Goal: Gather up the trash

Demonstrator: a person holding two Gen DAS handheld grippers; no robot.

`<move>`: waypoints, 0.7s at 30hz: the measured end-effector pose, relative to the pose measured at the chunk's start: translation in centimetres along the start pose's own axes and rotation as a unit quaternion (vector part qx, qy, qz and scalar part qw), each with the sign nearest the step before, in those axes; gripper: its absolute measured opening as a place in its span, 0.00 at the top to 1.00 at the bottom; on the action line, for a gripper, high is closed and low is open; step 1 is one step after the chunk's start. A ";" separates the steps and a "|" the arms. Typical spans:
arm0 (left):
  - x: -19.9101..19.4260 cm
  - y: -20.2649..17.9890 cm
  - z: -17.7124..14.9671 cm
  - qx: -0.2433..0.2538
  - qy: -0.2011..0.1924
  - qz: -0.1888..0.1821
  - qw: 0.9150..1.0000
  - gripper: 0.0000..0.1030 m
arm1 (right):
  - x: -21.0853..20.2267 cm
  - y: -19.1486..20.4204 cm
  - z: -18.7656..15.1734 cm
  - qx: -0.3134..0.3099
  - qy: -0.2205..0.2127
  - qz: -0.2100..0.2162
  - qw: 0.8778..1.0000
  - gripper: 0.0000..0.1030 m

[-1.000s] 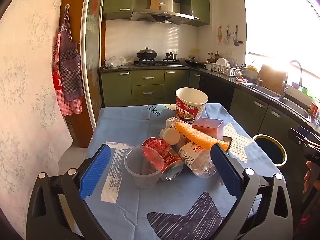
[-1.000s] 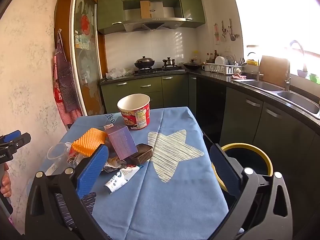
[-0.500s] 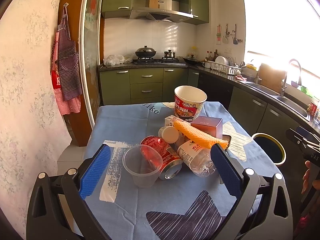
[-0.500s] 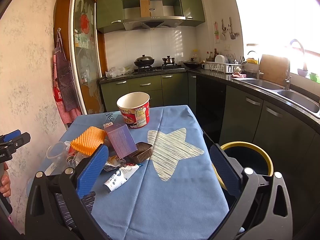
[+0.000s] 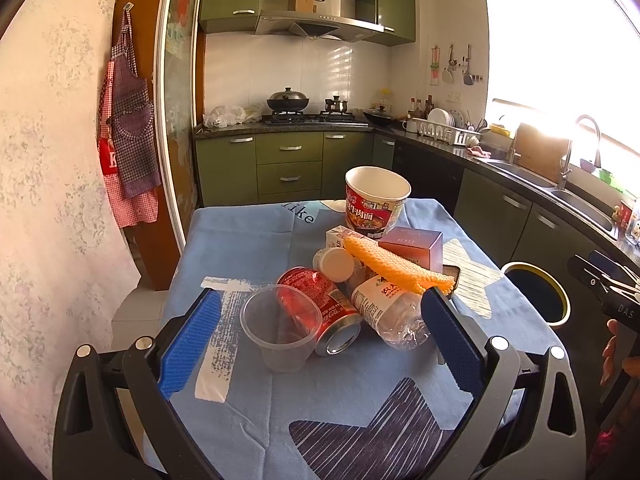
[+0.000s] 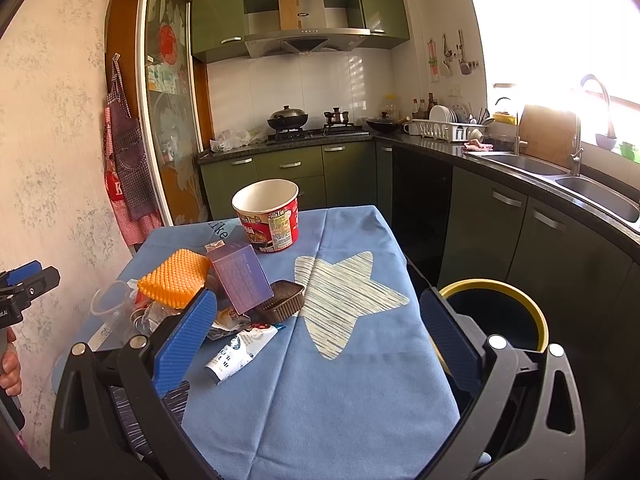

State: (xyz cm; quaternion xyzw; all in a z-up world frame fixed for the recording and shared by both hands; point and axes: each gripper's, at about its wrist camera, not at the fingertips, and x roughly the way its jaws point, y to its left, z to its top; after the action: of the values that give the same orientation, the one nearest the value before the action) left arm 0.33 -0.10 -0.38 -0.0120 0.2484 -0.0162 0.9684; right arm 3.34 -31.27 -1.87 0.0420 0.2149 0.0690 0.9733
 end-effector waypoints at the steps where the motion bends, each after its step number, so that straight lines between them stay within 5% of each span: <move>1: 0.0 0.0 0.0 0.000 0.000 0.000 1.000 0.04 | 0.0 0.0 0.0 0.000 0.000 0.000 1.000 0.06; 21: 0.9 -0.2 -0.6 0.001 0.008 -0.003 1.000 0.04 | 0.4 -0.2 -0.5 0.002 0.006 -0.001 1.000 0.06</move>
State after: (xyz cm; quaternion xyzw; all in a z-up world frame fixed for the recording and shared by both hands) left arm 0.81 -0.38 -1.28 -0.0119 0.2557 -0.0196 0.9665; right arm 3.55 -31.33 -2.51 0.0435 0.2209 0.0677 0.9720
